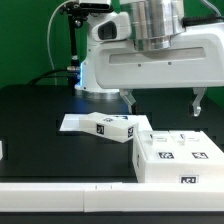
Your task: Assemble cabinet
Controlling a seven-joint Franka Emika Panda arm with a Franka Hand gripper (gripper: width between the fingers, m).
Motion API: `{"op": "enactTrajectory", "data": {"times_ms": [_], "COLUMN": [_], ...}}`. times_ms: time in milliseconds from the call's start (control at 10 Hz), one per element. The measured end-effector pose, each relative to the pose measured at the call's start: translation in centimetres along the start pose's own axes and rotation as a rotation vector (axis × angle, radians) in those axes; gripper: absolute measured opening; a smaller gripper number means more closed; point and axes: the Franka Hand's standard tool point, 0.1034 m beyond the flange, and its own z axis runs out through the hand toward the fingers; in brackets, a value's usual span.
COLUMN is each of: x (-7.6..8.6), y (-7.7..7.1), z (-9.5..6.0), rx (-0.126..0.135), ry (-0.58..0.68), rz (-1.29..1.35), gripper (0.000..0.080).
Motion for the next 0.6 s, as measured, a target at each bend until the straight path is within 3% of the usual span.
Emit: {"op": "enactTrajectory", "data": {"times_ms": [400,600], "x": [0.1,-1.3], "y": [0.3,0.2], "z": [0.0,0.6], "rx": [-0.003,-0.042], "ry": [0.006,0.034], "rz": [-0.215,-0.285], "gripper": [0.0797,0.0797]}}
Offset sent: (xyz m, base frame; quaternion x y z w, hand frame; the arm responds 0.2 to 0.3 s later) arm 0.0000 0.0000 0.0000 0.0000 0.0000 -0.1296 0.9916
